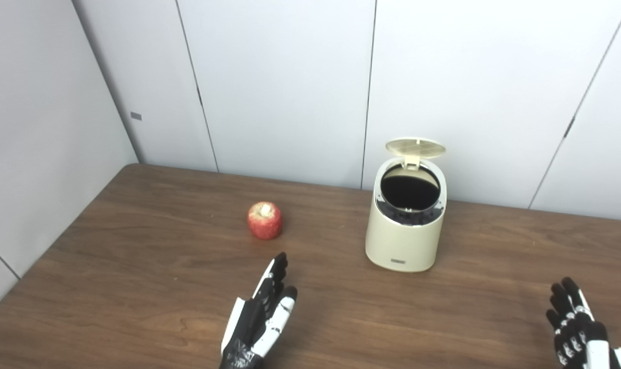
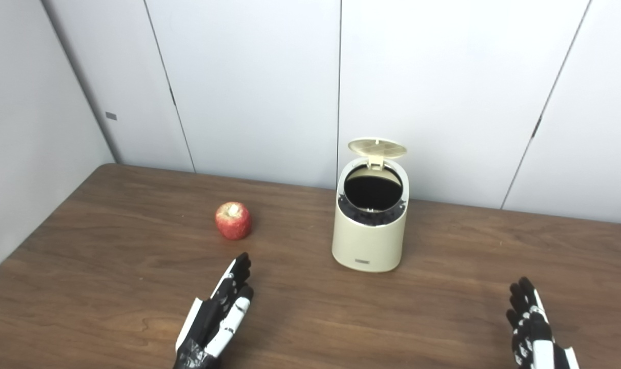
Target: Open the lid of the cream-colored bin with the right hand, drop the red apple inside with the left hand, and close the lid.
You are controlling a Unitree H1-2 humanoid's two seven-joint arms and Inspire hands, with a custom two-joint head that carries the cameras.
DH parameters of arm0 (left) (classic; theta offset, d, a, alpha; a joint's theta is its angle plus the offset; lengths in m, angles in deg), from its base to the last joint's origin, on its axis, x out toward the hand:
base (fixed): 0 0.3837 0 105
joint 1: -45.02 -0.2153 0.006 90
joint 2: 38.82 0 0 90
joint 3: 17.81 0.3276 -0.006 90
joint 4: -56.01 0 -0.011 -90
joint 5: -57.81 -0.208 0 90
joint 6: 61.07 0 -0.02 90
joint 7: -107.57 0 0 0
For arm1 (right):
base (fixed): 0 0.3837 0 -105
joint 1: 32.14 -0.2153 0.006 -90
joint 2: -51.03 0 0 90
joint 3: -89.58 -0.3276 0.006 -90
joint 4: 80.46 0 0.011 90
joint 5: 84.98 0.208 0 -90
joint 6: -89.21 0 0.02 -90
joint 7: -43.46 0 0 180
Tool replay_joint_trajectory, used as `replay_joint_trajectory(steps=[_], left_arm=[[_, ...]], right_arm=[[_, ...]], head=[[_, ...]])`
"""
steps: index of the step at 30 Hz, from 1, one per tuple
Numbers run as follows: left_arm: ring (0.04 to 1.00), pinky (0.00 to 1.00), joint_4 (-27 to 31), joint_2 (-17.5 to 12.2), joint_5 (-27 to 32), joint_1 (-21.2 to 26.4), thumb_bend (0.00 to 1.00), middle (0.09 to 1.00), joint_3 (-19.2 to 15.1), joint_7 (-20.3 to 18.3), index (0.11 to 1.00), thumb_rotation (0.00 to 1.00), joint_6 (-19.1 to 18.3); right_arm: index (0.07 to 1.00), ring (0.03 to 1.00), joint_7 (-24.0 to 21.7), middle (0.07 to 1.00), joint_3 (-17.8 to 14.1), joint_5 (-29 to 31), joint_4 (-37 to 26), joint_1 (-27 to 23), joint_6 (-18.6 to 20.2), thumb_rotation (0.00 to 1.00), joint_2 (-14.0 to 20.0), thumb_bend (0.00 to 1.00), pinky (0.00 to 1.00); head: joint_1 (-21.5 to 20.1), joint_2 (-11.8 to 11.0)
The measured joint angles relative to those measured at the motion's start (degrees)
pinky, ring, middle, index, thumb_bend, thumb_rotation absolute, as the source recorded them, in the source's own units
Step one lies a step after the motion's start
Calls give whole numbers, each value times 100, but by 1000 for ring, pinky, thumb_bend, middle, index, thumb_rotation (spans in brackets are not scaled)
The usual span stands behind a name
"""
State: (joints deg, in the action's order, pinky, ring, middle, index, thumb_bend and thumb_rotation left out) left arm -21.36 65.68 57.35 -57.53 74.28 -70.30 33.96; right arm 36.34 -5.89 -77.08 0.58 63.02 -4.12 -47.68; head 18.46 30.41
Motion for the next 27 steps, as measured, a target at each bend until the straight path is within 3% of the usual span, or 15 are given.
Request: replay_joint_trajectory(steps=[5,7,10,11,15,18,20,25,27], left_arm=[[1000,1000,95,0,-478,-2,579,987,54,124,1000,607,-162],[989,969,238,4,-692,-2,612,985,70,172,1000,540,-268],[968,934,511,0,-889,9,641,986,46,197,1000,302,-387],[963,944,578,-3,-897,17,660,981,14,201,1000,281,-391],[927,936,837,-58,-1252,93,725,960,-219,258,996,275,-666],[864,757,1091,-109,-1370,193,774,935,-455,260,981,253,-949],[835,707,1228,-203,-1521,325,807,916,-599,254,972,262,-1154],[843,717,1309,-606,-1861,648,846,909,-801,208,947,281,-1359],[827,661,1306,-720,-2005,763,874,902,-870,204,931,319,-1457]], right_arm=[[954,981,13,962,-9,7,-115,80,193,1000,0,681,1000],[947,977,13,960,-19,22,-125,100,278,1000,5,711,1000],[938,973,11,957,-26,64,-141,92,315,1000,32,756,997],[937,973,12,957,-32,73,-144,88,319,1000,41,767,993],[929,952,40,945,-58,78,-262,76,461,1000,57,790,952],[929,939,61,940,-57,77,-424,50,632,1000,56,800,923],[932,930,68,936,-52,70,-499,18,749,1000,56,790,912],[940,933,126,932,-22,-29,-553,-27,885,1000,54,762,937],[944,935,155,930,-21,-55,-588,-27,981,1000,54,752,942]], head=[[70,9],[88,17],[149,9],[158,0],[184,-17],[202,-9],[176,0],[158,0],[158,0]])
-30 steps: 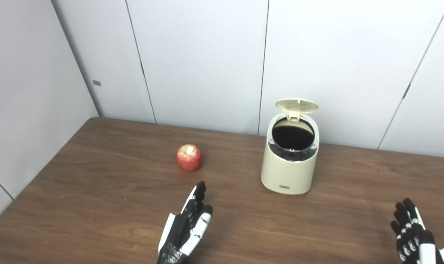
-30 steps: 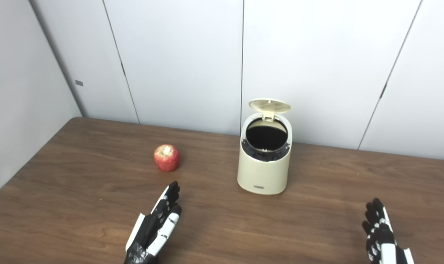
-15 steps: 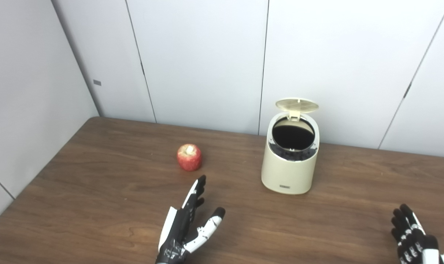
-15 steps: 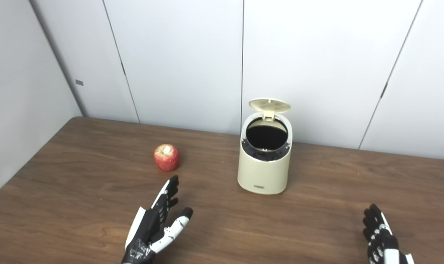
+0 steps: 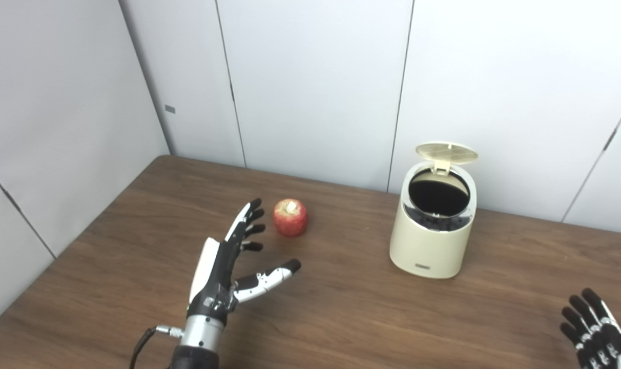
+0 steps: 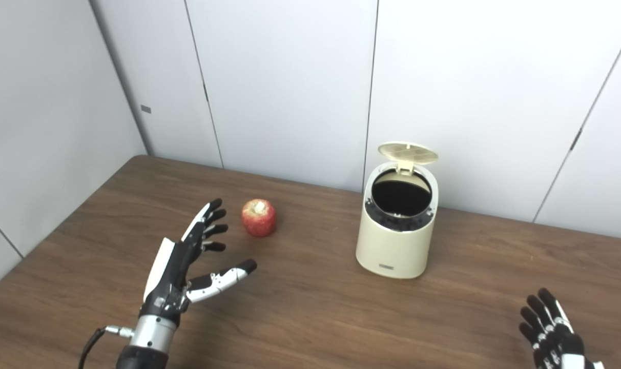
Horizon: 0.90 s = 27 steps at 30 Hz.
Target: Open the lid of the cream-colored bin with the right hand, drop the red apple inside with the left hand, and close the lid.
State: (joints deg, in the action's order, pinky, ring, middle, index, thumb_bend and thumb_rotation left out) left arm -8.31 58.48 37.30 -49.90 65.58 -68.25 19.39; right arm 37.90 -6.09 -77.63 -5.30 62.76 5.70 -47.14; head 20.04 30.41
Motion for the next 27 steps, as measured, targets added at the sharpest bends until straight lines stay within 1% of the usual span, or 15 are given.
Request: replay_joint_trajectory(steps=[2,4,5,7,8,10,12,15,17,18,19,21,23,27], left_arm=[[806,619,-35,-85,-130,91,891,906,-50,-11,926,328,-130],[800,589,-161,-229,-227,198,901,921,-75,-61,926,327,-232],[768,547,-180,-340,-268,243,893,928,-100,-109,919,329,-336],[753,521,-175,-549,-448,325,885,928,-128,-215,912,330,-516],[789,567,-175,-654,-581,376,874,922,-127,-256,908,359,-591],[820,629,-180,-882,-949,465,868,904,-70,-316,893,367,-713],[846,689,-268,-1159,-1367,599,878,879,59,-428,883,391,-788],[863,735,-524,-1505,-1922,867,889,886,342,-710,872,383,-979],[894,796,-798,-1656,-2144,1036,906,900,526,-841,861,355,-997],[913,839,-967,-1693,-2199,1112,913,912,584,-872,865,361,-995],[936,914,-1145,-1715,-2233,1200,925,929,641,-890,867,377,-992],[970,975,-1372,-1719,-2293,1330,934,951,728,-898,868,394,-988],[994,995,-1666,-1721,-2395,1480,945,980,840,-896,866,408,-983],[1000,1000,-2164,-1723,-2480,1785,959,999,986,-893,863,429,-983]], right_arm=[[945,935,32,927,1,-20,-34,1,24,1000,-1,739,947],[948,941,77,929,16,-66,-105,-2,66,1000,-1,730,967],[954,955,82,937,28,-96,-118,-8,82,1000,0,719,987],[959,964,94,941,51,-174,-135,-3,113,1000,0,713,997],[964,978,108,947,65,-216,-139,-3,127,1000,0,711,999],[970,992,115,953,92,-278,-164,-4,145,1000,-1,695,1000],[972,998,118,955,102,-288,-183,-3,162,1000,0,664,1000],[973,1000,130,957,108,-299,-226,-1,224,1000,-5,638,1000],[974,1000,133,960,127,-308,-301,-2,245,1000,-16,622,1000],[975,1000,131,962,139,-308,-314,-6,245,1000,-22,616,1000],[974,999,132,960,153,-308,-316,-3,246,1000,-27,617,1000],[975,997,131,961,166,-309,-321,5,252,1000,-35,614,1000],[978,1000,129,965,169,-312,-336,11,252,1000,-31,612,1000],[973,999,145,960,171,-364,-437,45,251,1000,-32,593,1000]], head=[[-140,26],[-202,35],[-228,44],[-272,44],[-272,44],[-316,44],[-360,53],[-395,53],[-439,61],[-483,70],[-483,70],[-501,70],[-518,70],[-606,97]])
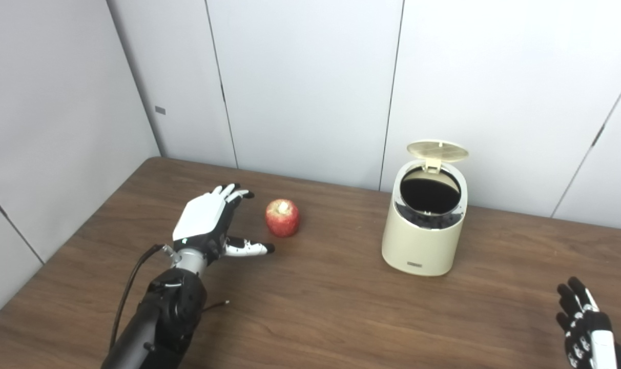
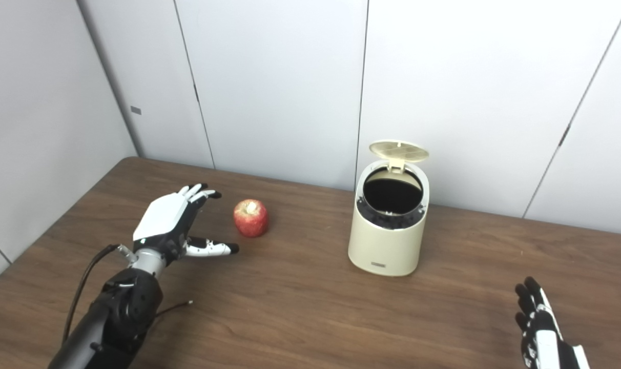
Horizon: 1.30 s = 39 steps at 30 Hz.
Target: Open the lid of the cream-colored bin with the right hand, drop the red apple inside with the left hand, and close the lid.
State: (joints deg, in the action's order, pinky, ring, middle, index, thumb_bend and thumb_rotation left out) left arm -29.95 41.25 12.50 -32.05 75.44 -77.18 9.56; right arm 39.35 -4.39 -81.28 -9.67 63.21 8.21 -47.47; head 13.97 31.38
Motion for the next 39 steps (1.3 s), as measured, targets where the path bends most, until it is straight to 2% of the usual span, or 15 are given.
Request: replay_joint_trajectory(steps=[10,16,24,30,39], left_arm=[[976,1000,-1060,133,234,500,950,940,60,339,859,414,124],[947,965,-1365,222,348,670,936,915,183,436,878,439,213],[894,798,-1385,225,484,816,946,888,305,417,885,409,184],[882,769,-1389,225,559,816,946,875,344,338,892,395,162],[871,784,-1436,224,623,837,937,855,395,196,879,389,151]], right_arm=[[975,1000,39,947,96,-221,-18,84,-22,1000,-26,541,1000],[973,1000,44,944,121,-315,37,92,-72,1000,-32,584,1000],[974,1000,44,929,107,-355,161,104,-205,1000,-22,591,1000],[966,997,61,923,119,-568,213,95,-260,1000,3,572,1000],[977,999,128,925,126,-767,329,86,-284,1000,9,567,1000]], head=[[-97,18],[-132,26],[-167,44],[-185,53],[-281,53]])
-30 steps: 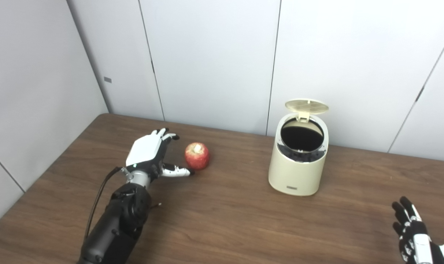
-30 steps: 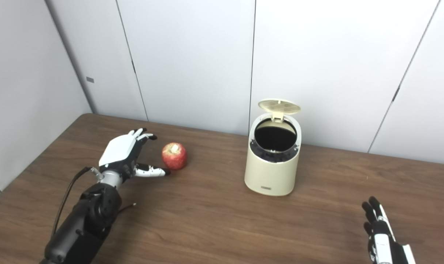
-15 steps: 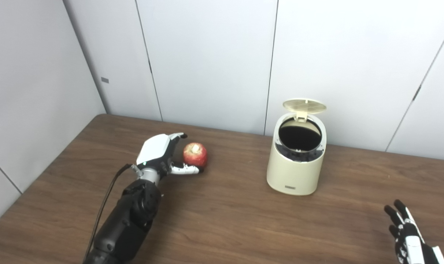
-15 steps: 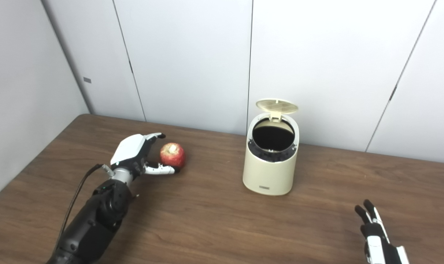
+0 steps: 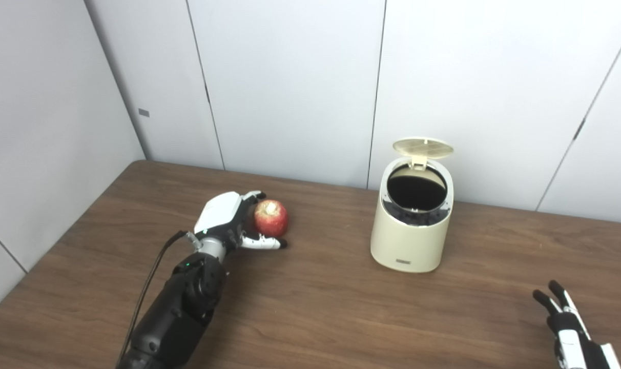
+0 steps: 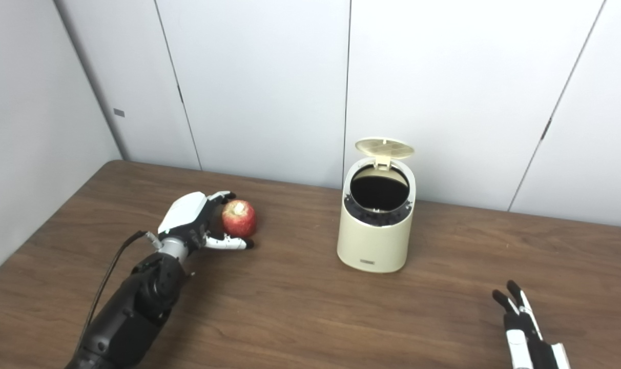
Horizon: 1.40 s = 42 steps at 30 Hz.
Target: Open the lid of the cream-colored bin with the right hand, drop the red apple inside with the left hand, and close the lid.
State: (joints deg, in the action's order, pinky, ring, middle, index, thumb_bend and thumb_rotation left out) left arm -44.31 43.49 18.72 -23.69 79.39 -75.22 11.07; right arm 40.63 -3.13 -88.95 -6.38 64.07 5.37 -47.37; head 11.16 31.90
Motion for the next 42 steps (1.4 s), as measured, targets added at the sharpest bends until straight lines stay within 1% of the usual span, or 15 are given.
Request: replay_joint_trajectory(steps=[3,9,12,15,17,21,22,23,24,26,27,29,33,39,42], left_arm=[[865,782,-25,-2,48,18,927,846,10,-9,870,380,0],[787,722,-124,-51,72,135,896,770,85,-10,811,336,67],[712,669,-157,-42,170,137,880,679,53,42,767,255,163],[635,601,-257,31,478,137,853,594,-151,243,734,170,407],[596,544,-333,115,631,134,829,579,-287,367,714,129,528],[500,436,-391,249,908,133,793,556,-393,598,659,33,817],[488,424,-436,282,977,137,776,551,-417,651,643,16,876],[476,412,-507,316,1014,143,650,499,-444,702,590,8,934],[466,404,-594,357,1064,147,573,468,-482,748,554,3,988],[445,386,-723,404,1158,147,533,452,-509,813,528,0,1038],[411,348,-760,418,1175,147,513,467,-509,854,528,0,1055],[395,328,-774,434,1177,149,503,476,-509,942,526,0,1096],[401,345,-772,434,1185,180,503,480,-503,960,505,0,1102],[393,332,-671,427,1077,182,501,479,-414,960,518,0,1063],[380,328,-422,420,947,142,501,455,-371,977,510,0,1077]], right_arm=[[981,1000,-8,928,-4,141,-1,0,0,1000,-16,572,1000],[993,1000,-20,926,28,250,-3,4,1,1000,-63,571,1000],[999,1000,-58,923,83,245,-2,13,0,1000,-47,574,1000],[999,1000,-113,924,111,289,0,39,0,1000,-46,588,1000],[997,1000,-145,923,115,315,2,49,0,1000,-42,601,1000],[994,1000,-172,919,125,334,28,52,-17,1000,-41,607,1000],[994,1000,-174,917,124,343,32,52,-26,1000,-40,605,1000],[993,1000,-176,916,122,356,42,52,-40,1000,-40,603,1000],[994,1000,-179,915,120,370,58,52,-82,1000,-40,603,1000],[993,1000,-182,912,114,386,89,52,-137,1000,-40,600,1000],[995,997,-183,911,112,389,106,51,-156,1000,-40,595,1000],[996,996,-192,911,107,394,135,50,-200,1000,-35,590,1000],[994,1000,-199,911,95,428,159,47,-221,1000,-22,595,1000],[992,988,-199,906,92,462,163,44,-219,1000,-23,611,1000],[986,991,-196,902,94,439,166,42,-222,1000,-22,618,1000]], head=[[0,-9],[-35,0],[-53,-17],[-79,-18],[-97,-35],[-105,-44],[-114,-53],[-114,-53],[-114,-53],[-114,-53],[-114,-53],[-97,-44],[-97,-44],[-167,-35],[-245,-26]])
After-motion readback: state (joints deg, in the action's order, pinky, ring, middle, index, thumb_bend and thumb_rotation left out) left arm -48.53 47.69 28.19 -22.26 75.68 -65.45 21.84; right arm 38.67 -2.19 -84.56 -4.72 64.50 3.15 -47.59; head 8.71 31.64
